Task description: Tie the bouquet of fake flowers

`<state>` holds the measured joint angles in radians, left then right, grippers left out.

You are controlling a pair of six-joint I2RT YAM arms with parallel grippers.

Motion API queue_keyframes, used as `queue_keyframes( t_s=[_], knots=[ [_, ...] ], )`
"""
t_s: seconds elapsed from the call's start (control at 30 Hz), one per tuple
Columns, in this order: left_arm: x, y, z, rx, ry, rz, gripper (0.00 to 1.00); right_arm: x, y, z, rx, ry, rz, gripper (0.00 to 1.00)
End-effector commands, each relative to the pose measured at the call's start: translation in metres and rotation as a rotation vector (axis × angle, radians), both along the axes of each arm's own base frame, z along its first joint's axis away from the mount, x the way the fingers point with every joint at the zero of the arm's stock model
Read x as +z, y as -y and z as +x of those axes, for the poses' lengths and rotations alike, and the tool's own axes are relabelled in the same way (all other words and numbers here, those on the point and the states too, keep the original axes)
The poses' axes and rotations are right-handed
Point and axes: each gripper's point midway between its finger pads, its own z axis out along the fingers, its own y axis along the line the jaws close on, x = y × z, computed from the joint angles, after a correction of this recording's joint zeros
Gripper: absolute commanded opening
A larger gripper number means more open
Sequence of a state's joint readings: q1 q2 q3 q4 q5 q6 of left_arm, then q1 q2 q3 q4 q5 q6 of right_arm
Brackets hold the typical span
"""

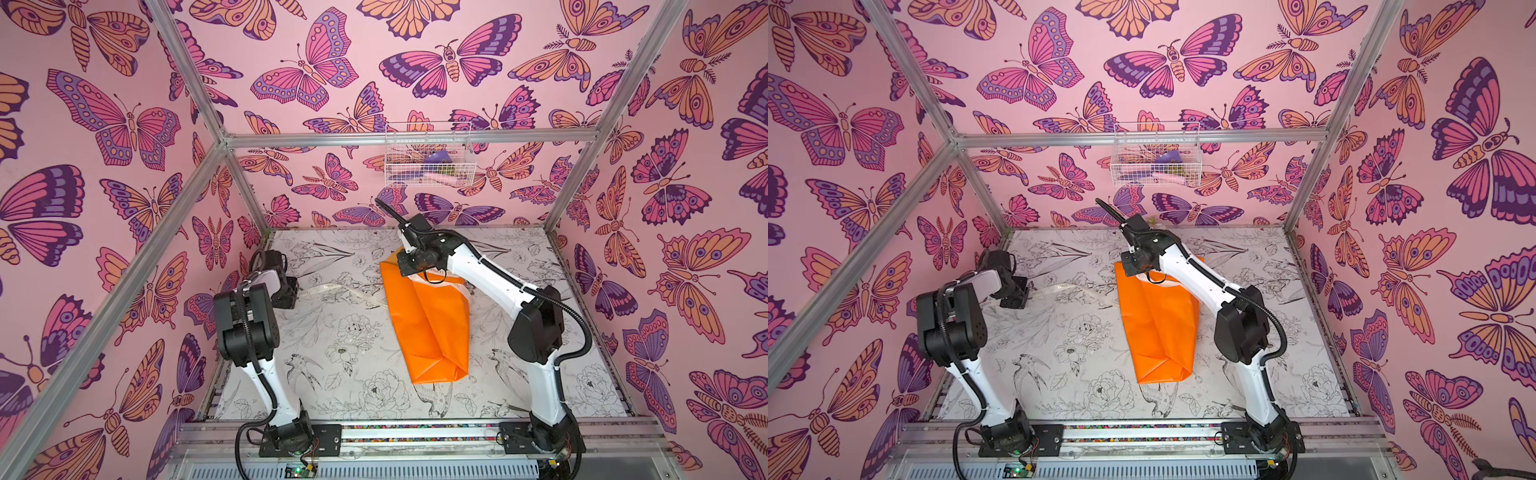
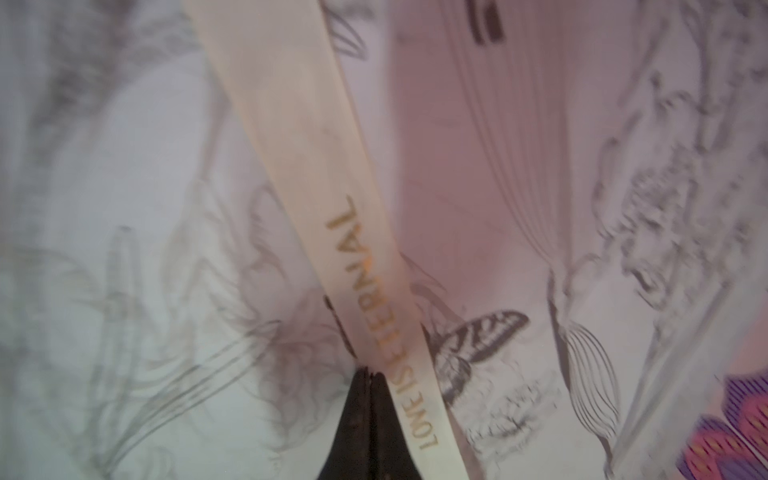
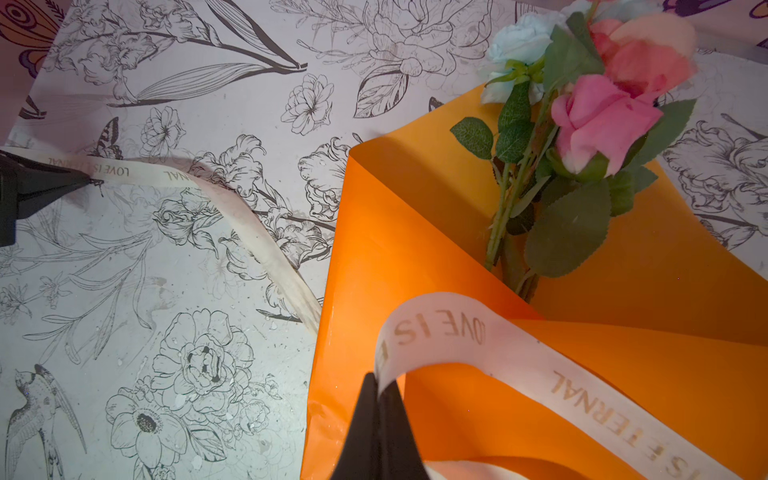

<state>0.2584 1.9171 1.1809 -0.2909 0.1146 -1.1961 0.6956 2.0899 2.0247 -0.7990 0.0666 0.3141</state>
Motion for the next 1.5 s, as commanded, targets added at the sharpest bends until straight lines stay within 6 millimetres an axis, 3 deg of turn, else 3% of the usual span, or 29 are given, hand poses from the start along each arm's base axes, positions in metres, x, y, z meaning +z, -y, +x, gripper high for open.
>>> queue_keyframes(
  t_s=[0.0, 0.17, 0.3, 0.4, 0.43, 0.57, 0.67, 0.87, 0.97, 1.1, 1.27, 1.47],
  knots=[
    [0.054, 0.028, 0.039, -0.206, 0.369, -0.008, 0.00, 0.029, 0.002, -0.007, 0.001, 0.051, 0.032, 0.00],
    [0.093, 0.057, 0.034, -0.377, 0.482, 0.021, 0.00, 0.032, 0.004, -0.010, 0.001, 0.058, 0.039, 0.00],
    [0.103, 0.066, 0.020, -0.401, 0.496, 0.075, 0.00, 0.034, 0.004, -0.011, 0.001, 0.060, 0.046, 0.00],
    [0.098, 0.058, 0.010, -0.348, 0.433, 0.078, 0.04, 0.035, 0.005, -0.012, 0.000, 0.060, 0.051, 0.00],
    [0.094, 0.052, 0.008, -0.322, 0.394, 0.076, 0.27, 0.033, 0.004, -0.012, -0.002, 0.057, 0.051, 0.00],
    [0.068, 0.043, 0.004, -0.214, 0.274, -0.018, 0.69, 0.030, 0.005, -0.012, -0.007, 0.058, 0.052, 0.00],
    [0.047, 0.034, -0.002, -0.118, 0.163, -0.049, 0.83, 0.029, 0.005, -0.011, -0.002, 0.059, 0.047, 0.00],
    [0.035, -0.002, -0.022, -0.006, -0.107, 0.090, 0.74, 0.028, -0.002, -0.010, 0.035, 0.048, 0.060, 0.00],
    [0.045, -0.006, -0.014, -0.089, -0.184, 0.148, 0.74, 0.025, -0.006, -0.011, 0.050, 0.036, 0.072, 0.00],
    [0.050, 0.018, 0.012, -0.247, -0.216, 0.171, 0.74, 0.021, -0.014, -0.012, 0.081, 0.019, 0.092, 0.00],
    [0.036, 0.053, 0.025, -0.264, -0.244, 0.140, 0.75, 0.013, -0.013, -0.009, 0.082, -0.005, 0.105, 0.00],
    [0.030, 0.071, 0.022, -0.200, -0.341, 0.189, 0.76, 0.003, -0.012, -0.005, 0.066, -0.039, 0.137, 0.00]
  ],
)
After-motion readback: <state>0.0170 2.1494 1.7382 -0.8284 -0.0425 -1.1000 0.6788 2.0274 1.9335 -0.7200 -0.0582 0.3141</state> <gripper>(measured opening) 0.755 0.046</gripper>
